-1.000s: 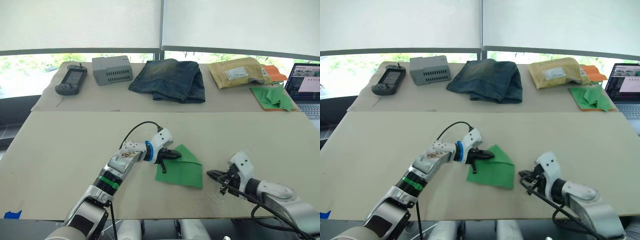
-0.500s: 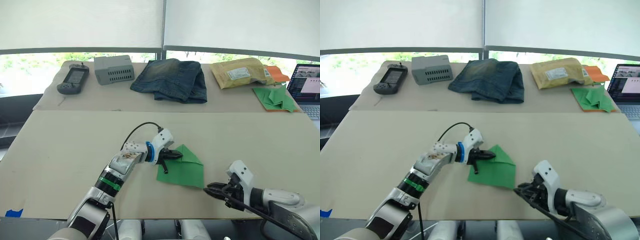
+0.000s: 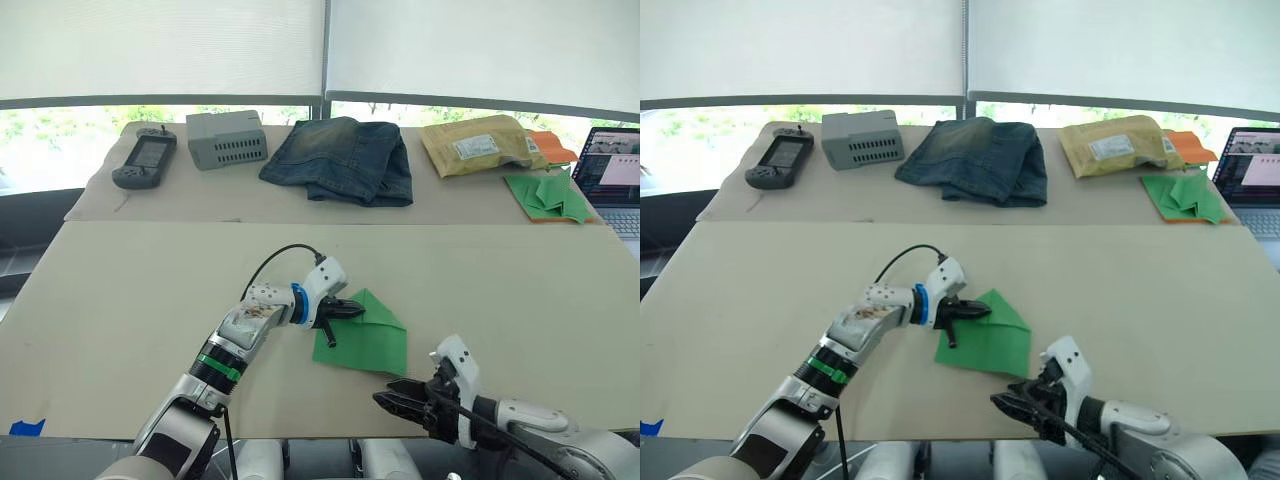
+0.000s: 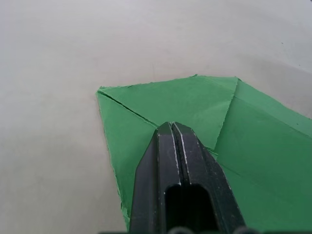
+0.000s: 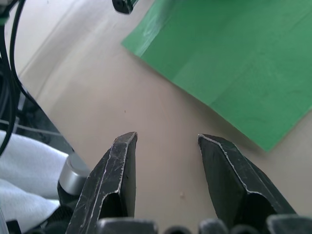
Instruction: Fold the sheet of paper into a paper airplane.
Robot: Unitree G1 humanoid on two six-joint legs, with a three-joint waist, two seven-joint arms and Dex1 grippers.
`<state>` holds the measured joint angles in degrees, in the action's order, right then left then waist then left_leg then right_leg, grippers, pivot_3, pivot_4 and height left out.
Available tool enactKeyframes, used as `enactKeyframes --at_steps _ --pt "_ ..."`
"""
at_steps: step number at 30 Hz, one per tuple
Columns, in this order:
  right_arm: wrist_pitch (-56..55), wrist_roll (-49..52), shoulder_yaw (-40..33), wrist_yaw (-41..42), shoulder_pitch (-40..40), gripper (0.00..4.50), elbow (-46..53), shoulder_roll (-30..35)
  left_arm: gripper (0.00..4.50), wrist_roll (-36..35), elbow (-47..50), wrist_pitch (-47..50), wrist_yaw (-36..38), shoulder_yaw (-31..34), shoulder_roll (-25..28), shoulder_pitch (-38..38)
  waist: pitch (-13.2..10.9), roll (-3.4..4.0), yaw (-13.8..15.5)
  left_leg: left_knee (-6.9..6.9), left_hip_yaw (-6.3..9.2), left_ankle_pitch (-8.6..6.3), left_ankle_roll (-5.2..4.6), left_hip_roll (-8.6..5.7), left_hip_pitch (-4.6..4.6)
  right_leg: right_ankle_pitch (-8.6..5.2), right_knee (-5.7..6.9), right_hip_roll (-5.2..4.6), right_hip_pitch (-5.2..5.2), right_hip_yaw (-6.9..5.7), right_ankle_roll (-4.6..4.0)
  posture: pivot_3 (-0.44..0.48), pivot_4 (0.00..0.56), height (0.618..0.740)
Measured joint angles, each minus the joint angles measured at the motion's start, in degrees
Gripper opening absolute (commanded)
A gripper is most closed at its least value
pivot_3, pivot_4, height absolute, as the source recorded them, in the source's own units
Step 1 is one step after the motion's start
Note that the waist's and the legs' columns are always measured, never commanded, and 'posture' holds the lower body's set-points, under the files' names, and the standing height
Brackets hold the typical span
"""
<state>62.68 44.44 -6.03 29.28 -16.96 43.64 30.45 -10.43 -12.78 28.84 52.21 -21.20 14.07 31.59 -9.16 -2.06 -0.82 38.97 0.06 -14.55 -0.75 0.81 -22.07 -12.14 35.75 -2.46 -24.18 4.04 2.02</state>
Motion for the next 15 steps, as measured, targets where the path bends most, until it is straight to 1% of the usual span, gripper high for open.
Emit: enactKeyframes --at_steps 6,9,15 --pt "0.00 2.32 -0.36 -3.71 -0.24 2.24 -0.84 -4.06 0.00 0.04 0.23 0.07 -0.14 0.00 0.00 -0.11 0.00 0.00 -0.01 -0.01 0.02 0.00 0.00 0.03 -0.01 0.00 0.00 0.00 -0.01 -0.01 0.00 0.000 0.150 0.728" --pt "-0.47 3.48 -0.67 -4.55 -0.84 2.24 -0.80 -4.85 0.00 0.07 0.74 0.11 -0.53 0.00 0.00 -0.43 0.00 0.00 -0.03 -0.01 0.02 0.00 0.00 0.04 -0.02 0.00 0.00 -0.01 -0.02 0.00 0.00 0.000 0.150 0.728" --pt "-5.76 1.40 -0.19 -4.48 0.09 2.24 -0.67 -4.28 0.00 0.15 0.35 -0.27 -0.76 -0.04 0.01 -0.18 0.00 0.00 -0.05 -0.01 0.01 0.00 0.00 0.02 -0.03 0.00 0.00 -0.01 -0.05 -0.01 0.00 0.000 0.150 0.728"
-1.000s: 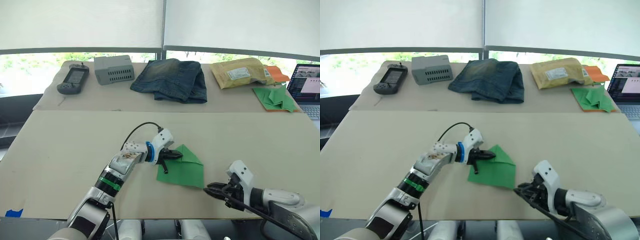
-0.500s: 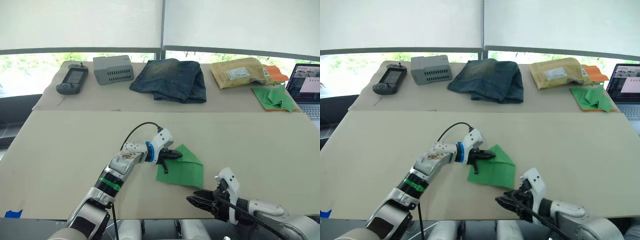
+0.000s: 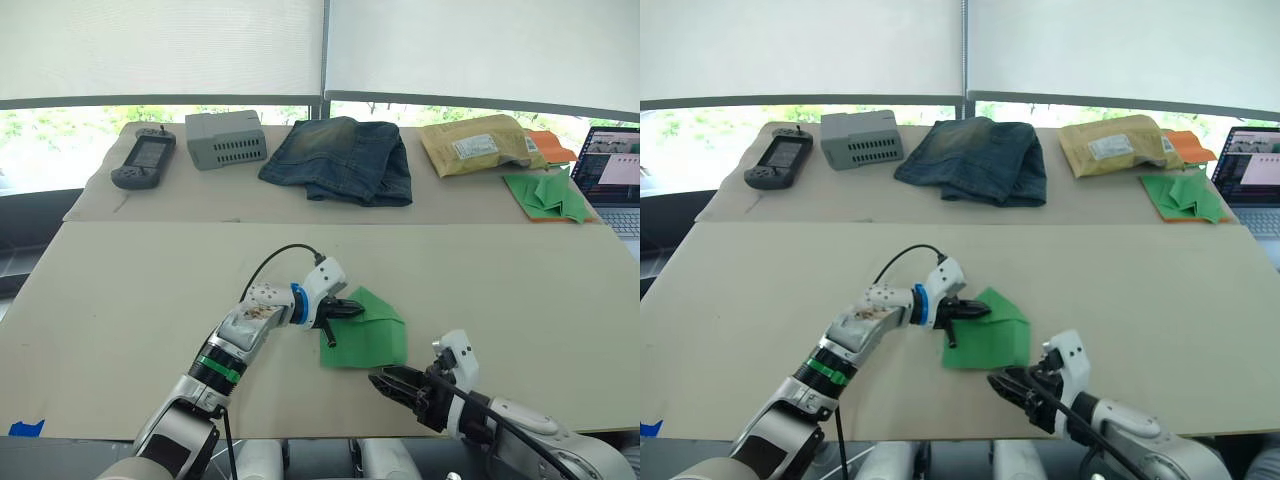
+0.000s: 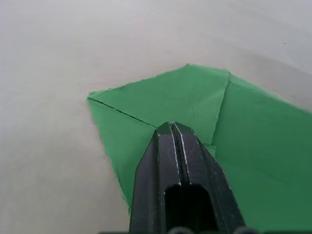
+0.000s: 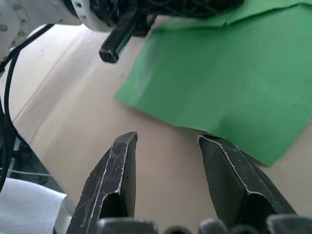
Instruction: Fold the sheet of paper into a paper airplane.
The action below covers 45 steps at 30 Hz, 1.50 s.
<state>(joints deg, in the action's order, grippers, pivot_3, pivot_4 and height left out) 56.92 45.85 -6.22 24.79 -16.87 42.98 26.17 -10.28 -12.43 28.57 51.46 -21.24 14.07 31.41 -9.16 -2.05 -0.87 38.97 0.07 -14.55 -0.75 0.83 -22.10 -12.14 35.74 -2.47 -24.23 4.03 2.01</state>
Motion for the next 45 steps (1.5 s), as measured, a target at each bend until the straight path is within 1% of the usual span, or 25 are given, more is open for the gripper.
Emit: enactKeyframes --at_steps 7,9,13,19,22,26,29,34,39,45 --pt "-1.75 0.75 -0.03 0.35 0.68 2.24 1.74 1.48 0.00 0.33 -0.58 -0.93 0.23 -0.17 0.00 0.23 0.00 0.00 0.02 0.00 0.00 0.00 0.00 0.00 -0.01 0.00 0.00 0.00 0.01 0.00 0.00 0.000 0.150 0.728" --pt "-1.75 2.29 -0.72 0.71 0.18 2.24 2.29 2.20 0.00 0.36 -0.70 -0.97 0.39 -0.18 -0.01 0.32 0.00 0.00 0.02 0.00 0.00 0.00 0.00 0.00 -0.01 0.00 0.00 0.00 0.01 0.00 -0.01 0.000 0.150 0.728" --pt "-1.72 4.40 -3.55 2.89 -2.72 2.24 3.21 6.59 0.00 0.40 -0.73 -0.97 0.57 -0.15 0.04 0.36 -0.01 -0.02 0.00 -0.01 0.00 0.00 0.00 0.00 -0.02 -0.01 -0.03 0.00 0.02 0.00 -0.01 0.000 0.150 0.728" --pt "-2.75 5.16 -6.22 4.77 -4.67 2.24 2.23 8.96 0.00 0.66 -0.66 -0.98 0.81 -0.16 0.02 0.37 -0.01 -0.02 0.04 -0.04 -0.01 0.00 0.00 -0.01 -0.01 -0.05 -0.04 0.01 0.02 -0.02 -0.08 0.000 0.150 0.728" --pt "-2.69 5.65 -6.45 4.56 -6.34 1.42 1.12 8.89 0.00 0.72 -0.66 -0.98 0.85 -0.13 0.01 0.38 -0.01 -0.01 0.02 -0.05 -0.01 0.00 0.00 0.00 -0.02 -0.05 -0.05 -0.01 0.01 0.00 -0.09 0.000 0.150 0.728" --pt "-2.70 4.97 -4.41 1.73 -7.37 0.05 0.30 6.30 0.00 0.95 -0.67 -0.98 0.85 -0.07 0.01 0.38 -0.01 -0.02 -0.02 -0.04 0.00 0.00 0.00 0.02 -0.01 -0.12 -0.05 0.00 0.02 -0.01 -0.19 0.000 0.150 0.728" --pt "-3.13 2.15 -1.09 -0.92 -6.39 0.02 -0.86 4.33 0.00 1.04 -0.67 -0.99 0.84 -0.08 -0.11 0.40 -0.01 -0.01 0.00 -0.04 0.00 0.00 0.00 0.03 -0.01 -0.13 -0.06 -0.02 0.00 0.00 -0.22 0.000 0.150 0.728" --pt "-5.74 -1.73 1.04 -3.85 -5.55 0.02 -1.57 1.48 0.00 1.18 -0.66 -0.98 0.83 -0.12 -0.10 0.41 0.01 -0.05 -0.04 -0.04 0.01 0.00 0.00 0.06 -0.02 -0.12 -0.19 -0.03 0.04 -0.01 -0.21 0.000 0.150 0.728" --pt "-9.91 -3.26 1.23 -2.32 -8.10 0.02 -2.11 0.95 0.00 1.19 -0.46 -0.98 0.95 -0.28 -0.11 0.40 0.01 -0.04 0.00 -0.06 0.00 0.00 0.00 0.06 -0.07 -0.08 -0.28 -0.03 0.03 -0.01 -0.14 0.000 0.150 0.728" --pt "-17.36 -7.35 1.12 -1.72 -9.07 0.02 -4.70 -2.11 0.00 1.20 -0.44 -0.94 1.41 -0.49 -0.07 0.56 0.02 -0.03 -0.02 -0.07 -0.01 0.00 0.00 0.07 -0.18 -0.06 -0.50 -0.05 0.03 0.00 -0.11 0.000 0.150 0.728"
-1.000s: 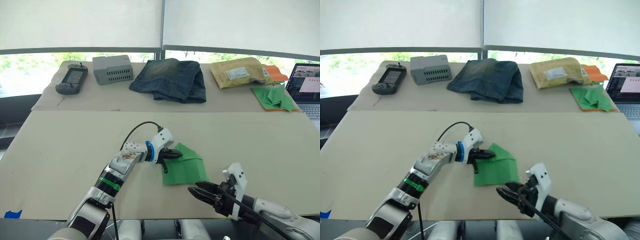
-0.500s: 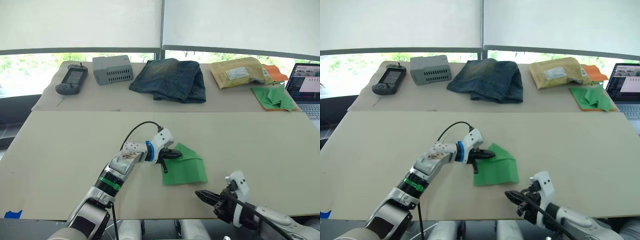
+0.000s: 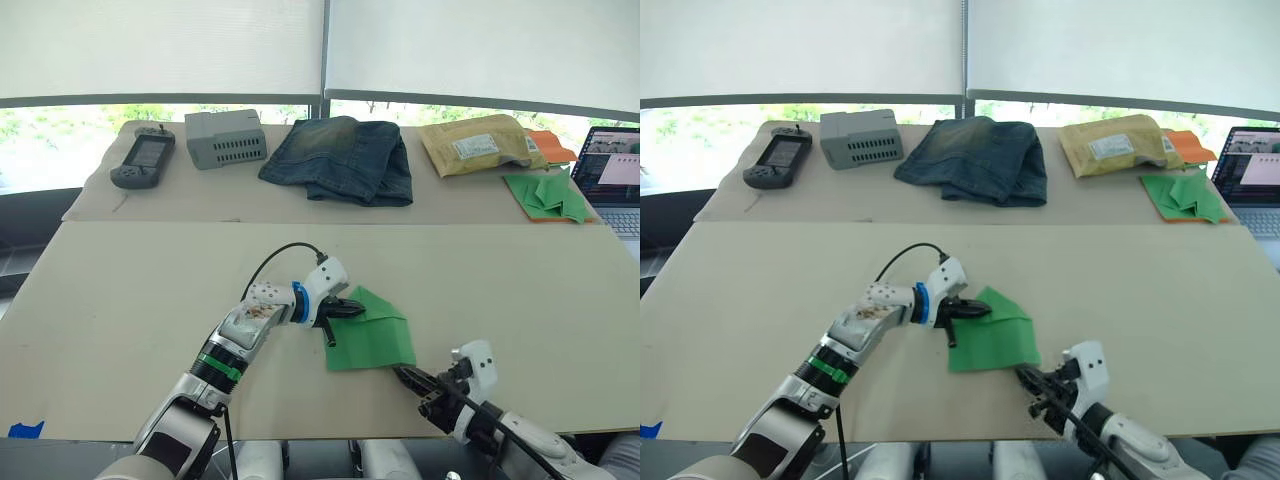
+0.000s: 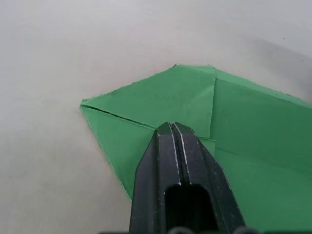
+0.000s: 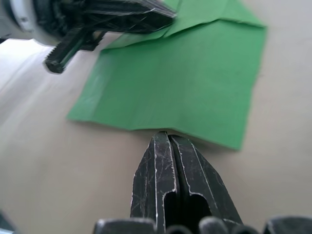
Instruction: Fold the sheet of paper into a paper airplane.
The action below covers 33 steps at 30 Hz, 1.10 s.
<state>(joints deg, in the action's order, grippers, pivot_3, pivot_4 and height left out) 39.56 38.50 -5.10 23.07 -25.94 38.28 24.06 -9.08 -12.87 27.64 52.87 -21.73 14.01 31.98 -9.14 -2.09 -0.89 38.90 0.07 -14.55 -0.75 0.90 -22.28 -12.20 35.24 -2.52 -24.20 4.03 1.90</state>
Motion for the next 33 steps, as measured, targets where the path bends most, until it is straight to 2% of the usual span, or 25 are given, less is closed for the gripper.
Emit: enactKeyframes --at_steps 11,24,33 --pt "-8.56 -1.71 1.42 2.66 -0.26 0.02 -2.01 -5.50 0.00 0.01 0.40 0.65 1.36 -0.63 0.42 0.21 0.02 0.03 -0.02 -0.12 0.01 -0.01 -0.02 0.01 -0.04 0.15 -0.04 0.00 -0.05 -0.01 0.25 0.000 0.150 0.728" --pt "-16.85 -8.70 2.71 4.42 4.19 0.02 -4.68 -4.77 0.00 0.04 0.84 1.04 1.55 -0.60 0.58 0.14 0.03 0.06 0.06 -0.12 -0.01 -0.01 -0.02 -0.05 -0.03 0.15 -0.03 0.03 -0.05 -0.02 0.24 0.000 0.150 0.728" --pt "-21.07 -13.64 1.97 6.48 5.80 0.02 -13.54 -3.11 0.00 0.05 1.07 1.07 1.30 -0.46 0.69 -0.23 0.03 0.06 0.01 -0.09 -0.04 -0.01 -0.02 -0.07 0.03 0.17 -0.01 0.04 0.02 -0.01 0.23 0.000 0.150 0.728"
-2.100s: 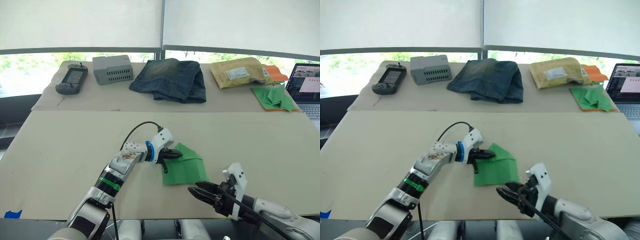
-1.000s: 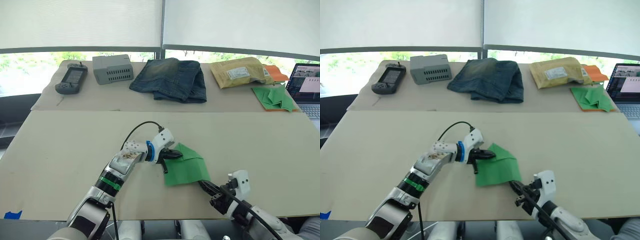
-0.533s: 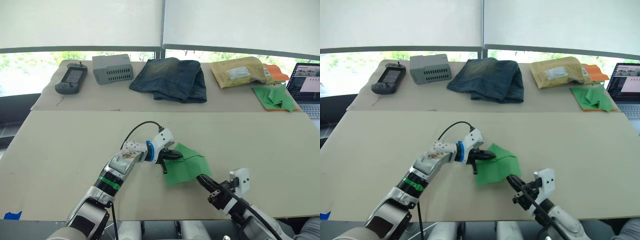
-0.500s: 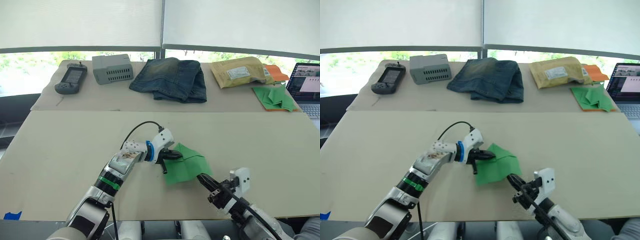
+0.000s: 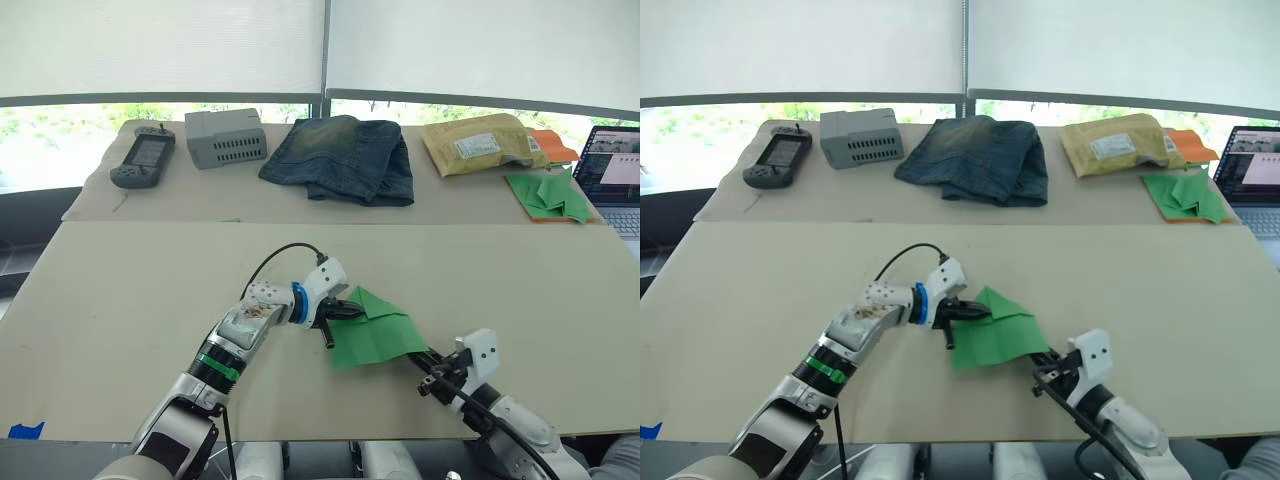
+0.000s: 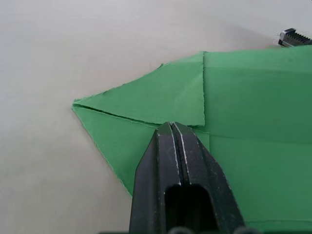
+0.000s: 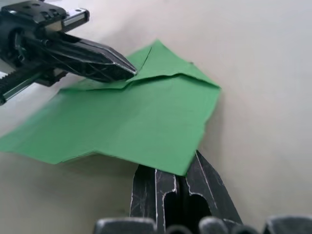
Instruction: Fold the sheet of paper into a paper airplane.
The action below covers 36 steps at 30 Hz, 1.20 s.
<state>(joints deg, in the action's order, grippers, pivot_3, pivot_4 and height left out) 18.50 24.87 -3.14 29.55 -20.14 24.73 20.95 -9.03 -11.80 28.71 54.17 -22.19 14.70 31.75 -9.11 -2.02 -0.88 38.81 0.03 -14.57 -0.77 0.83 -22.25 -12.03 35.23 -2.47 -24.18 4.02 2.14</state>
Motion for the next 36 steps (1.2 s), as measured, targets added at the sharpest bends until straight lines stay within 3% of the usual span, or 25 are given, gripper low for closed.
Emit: enactKeyframes --at_steps 17,36 --pt "-1.17 1.35 2.69 5.52 8.83 0.02 -4.24 -2.06 0.00 -0.01 0.29 0.04 -0.87 0.28 0.17 -0.09 0.02 0.04 -0.05 0.08 -0.01 0.01 0.00 -0.02 0.02 0.07 0.10 0.01 0.01 0.03 0.02 0.000 0.150 0.728" --pt "8.13 2.06 9.71 11.27 20.07 0.02 -9.84 1.54 0.00 -0.68 0.77 3.45 -1.38 5.02 3.50 -0.14 0.02 0.03 -0.43 0.11 -0.01 0.01 -0.01 -0.02 0.21 -0.06 0.57 0.09 -0.05 0.04 -0.18 0.000 0.150 0.728"
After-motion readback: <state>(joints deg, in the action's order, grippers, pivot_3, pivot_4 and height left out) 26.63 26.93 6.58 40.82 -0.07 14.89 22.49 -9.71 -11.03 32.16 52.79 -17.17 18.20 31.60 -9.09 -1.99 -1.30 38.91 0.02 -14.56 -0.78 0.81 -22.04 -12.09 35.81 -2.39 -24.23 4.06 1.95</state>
